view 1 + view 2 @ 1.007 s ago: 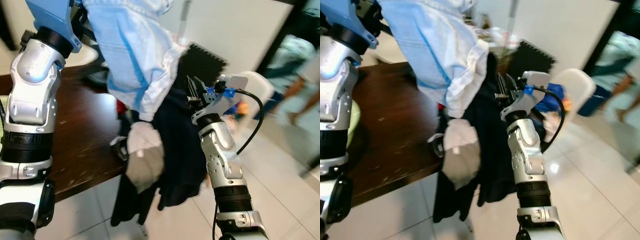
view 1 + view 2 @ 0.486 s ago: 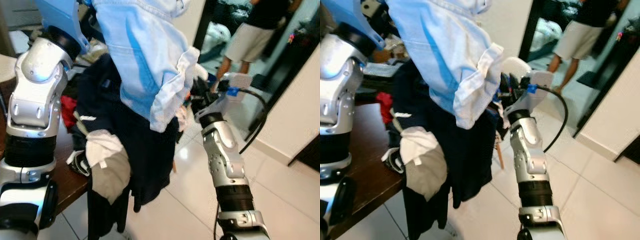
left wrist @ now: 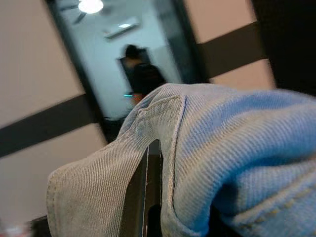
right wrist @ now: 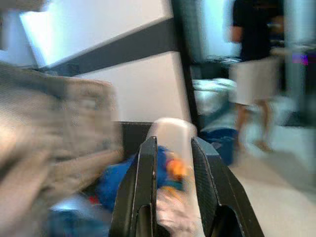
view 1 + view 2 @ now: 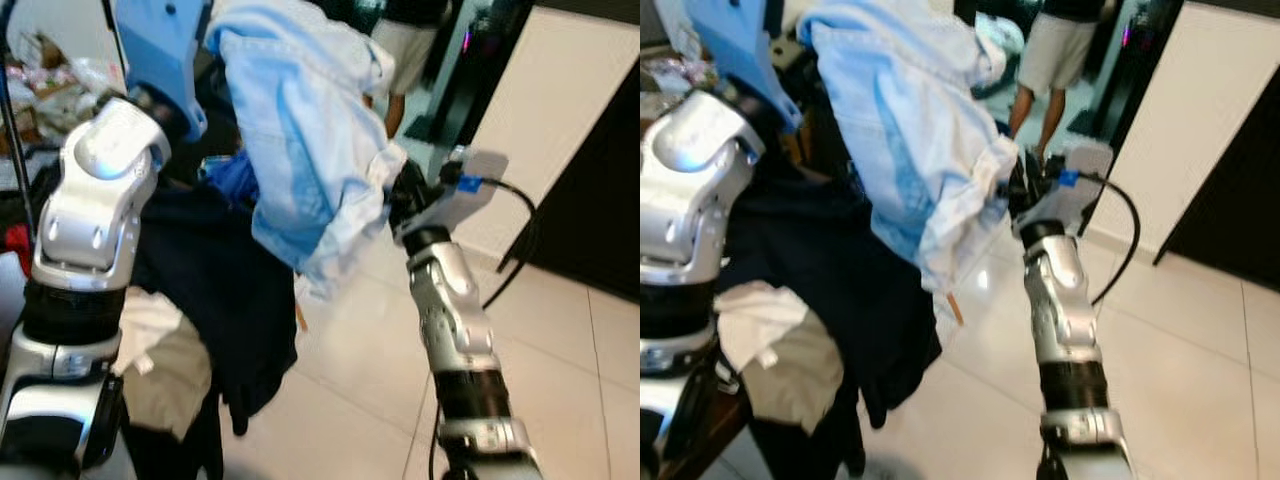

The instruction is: Hang hanger

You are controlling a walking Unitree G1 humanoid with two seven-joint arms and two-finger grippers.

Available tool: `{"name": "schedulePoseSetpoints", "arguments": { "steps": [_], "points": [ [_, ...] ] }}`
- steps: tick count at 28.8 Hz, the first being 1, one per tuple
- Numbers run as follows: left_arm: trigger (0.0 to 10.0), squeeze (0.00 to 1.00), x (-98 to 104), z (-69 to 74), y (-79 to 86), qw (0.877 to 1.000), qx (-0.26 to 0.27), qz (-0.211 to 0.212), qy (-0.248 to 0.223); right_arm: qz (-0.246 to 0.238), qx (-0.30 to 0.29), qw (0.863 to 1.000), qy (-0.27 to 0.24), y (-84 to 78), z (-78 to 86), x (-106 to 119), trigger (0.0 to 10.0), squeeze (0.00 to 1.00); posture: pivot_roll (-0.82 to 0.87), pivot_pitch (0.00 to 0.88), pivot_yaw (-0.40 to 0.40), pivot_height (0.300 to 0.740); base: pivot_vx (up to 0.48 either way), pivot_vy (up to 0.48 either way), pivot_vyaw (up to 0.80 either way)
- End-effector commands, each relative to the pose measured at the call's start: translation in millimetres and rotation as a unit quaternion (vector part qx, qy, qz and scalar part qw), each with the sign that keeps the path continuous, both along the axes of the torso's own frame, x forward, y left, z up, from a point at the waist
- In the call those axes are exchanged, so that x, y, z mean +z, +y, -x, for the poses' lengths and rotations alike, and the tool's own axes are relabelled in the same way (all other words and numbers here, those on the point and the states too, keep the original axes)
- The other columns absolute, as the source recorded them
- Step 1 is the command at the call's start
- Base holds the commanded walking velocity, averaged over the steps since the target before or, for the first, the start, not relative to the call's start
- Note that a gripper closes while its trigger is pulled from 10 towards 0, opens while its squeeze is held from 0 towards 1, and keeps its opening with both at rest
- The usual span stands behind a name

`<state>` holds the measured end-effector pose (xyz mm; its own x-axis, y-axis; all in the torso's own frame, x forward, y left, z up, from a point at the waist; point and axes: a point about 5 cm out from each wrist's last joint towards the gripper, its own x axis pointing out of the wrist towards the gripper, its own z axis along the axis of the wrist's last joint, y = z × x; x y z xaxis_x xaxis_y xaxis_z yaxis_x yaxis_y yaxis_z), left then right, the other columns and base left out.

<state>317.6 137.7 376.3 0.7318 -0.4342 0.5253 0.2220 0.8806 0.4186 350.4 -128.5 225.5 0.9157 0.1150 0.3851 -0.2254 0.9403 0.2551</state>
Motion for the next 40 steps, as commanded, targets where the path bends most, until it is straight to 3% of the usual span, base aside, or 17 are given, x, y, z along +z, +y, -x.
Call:
{"name": "schedulePoseSetpoints", "arguments": {
  "steps": [1, 6, 17, 19, 20, 22, 23, 24, 26, 29, 30, 32, 34, 40],
  "points": [
    [10.0, 0.0, 5, 4.9, -0.3, 1.0, -0.009, 0.01, -0.009, 0.0, -0.011, 1.0, -0.002, -3.0, -0.5, 2, 10.0, 0.0, 0.09, 0.03, -0.076, 0.74, 0.0, 0.0, -0.8],
    [10.0, 0.0, -14, -4.2, -2.2, 0.997, -0.016, 0.056, 0.053, 0.015, -0.031, 0.999, 0.017, -9.5, 0.0, -8, 10.0, 0.0, 0.09, 0.025, -0.054, 0.74, 0.0, 0.0, -0.8],
    [10.0, 0.0, -57, -15.4, 3.5, 0.99, 0.044, 0.071, 0.112, 0.045, -0.055, 0.996, 0.062, -19.5, 2.4, -32, 10.0, 0.0, 0.09, 0.011, -0.064, 0.74, 0.0, 0.0, -0.8],
    [10.0, 0.0, -86, -18.0, 11.4, 0.98, 0.058, 0.094, 0.165, 0.059, -0.064, 0.991, 0.097, -24.2, 4.1, -51, 10.0, 0.0, 0.09, 0.004, -0.067, 0.74, 0.0, 0.0, -0.8],
    [10.0, 0.0, -86, -18.0, 11.4, 0.98, 0.058, 0.094, 0.165, 0.059, -0.064, 0.991, 0.097, -24.2, 4.1, -51, 10.0, 0.0, 0.09, 0.004, -0.067, 0.74, 0.0, 0.0, -0.8],
    [10.0, 0.0, -115, -18.0, 19.9, 0.964, 0.077, 0.116, 0.226, 0.071, -0.067, 0.987, 0.127, -26.2, 7.2, -67, 10.0, 0.0, 0.09, 0.004, -0.062, 0.74, 0.0, 0.0, -0.8],
    [10.0, 0.0, -115, -18.0, 19.9, 0.964, 0.077, 0.116, 0.226, 0.071, -0.067, 0.987, 0.127, -26.2, 7.2, -67, 10.0, 0.0, 0.09, 0.004, -0.062, 0.74, 0.0, 0.0, -0.8],
    [10.0, 0.0, -136, -17.0, 24.9, 0.953, 0.099, 0.11, 0.265, 0.08, -0.065, 0.984, 0.145, -26.9, 9.5, -77, 10.0, 0.0, 0.08, 0.006, -0.058, 0.74, 0.0, 0.0, -0.8],
    [10.0, 0.0, -136, -17.0, 24.9, 0.953, 0.099, 0.11, 0.265, 0.08, -0.065, 0.984, 0.145, -26.9, 9.5, -77, 10.0, 0.0, 0.08, 0.006, -0.058, 0.74, 0.0, 0.0, -0.8],
    [10.0, 0.0, -201, -5.8, 38.0, 0.918, 0.164, 0.088, 0.35, 0.095, -0.06, 0.973, 0.202, -29.4, 19.9, -112, 10.0, 0.0, 0.08, 0.006, -0.059, 0.74, 0.0, 0.0, -0.8],
    [10.0, 0.0, -201, -5.8, 38.0, 0.918, 0.164, 0.088, 0.35, 0.095, -0.06, 0.973, 0.202, -29.4, 19.9, -112, 10.0, 0.0, 0.08, 0.006, -0.059, 0.74, 0.0, 0.0, -0.8],
    [10.0, 0.0, -231, 4.3, 41.0, 0.904, 0.197, 0.091, 0.369, 0.106, -0.05, 0.963, 0.243, -28.6, 28.1, -137, 10.0, 0.0, 0.08, 0.002, -0.06, 0.74, 0.0, 0.0, -0.8],
    [10.0, 0.0, -244, 11.2, 41.6, 0.899, 0.211, 0.106, 0.37, 0.113, -0.035, 0.954, 0.277, -26.1, 33.8, -154, 10.0, 0.0, 0.08, 0.0, -0.06, 0.74, 0.0, 0.0, -0.67],
    [10.0, 0.0, -256, 22.6, 39.4, 0.893, 0.211, 0.122, 0.379, 0.129, -0.012, 0.941, 0.312, -20.0, 41.0, -172, 10.0, 0.0, 0.08, 0.0, -0.061, 0.74, 0.0, 0.0, -0.18]
  ]
}}
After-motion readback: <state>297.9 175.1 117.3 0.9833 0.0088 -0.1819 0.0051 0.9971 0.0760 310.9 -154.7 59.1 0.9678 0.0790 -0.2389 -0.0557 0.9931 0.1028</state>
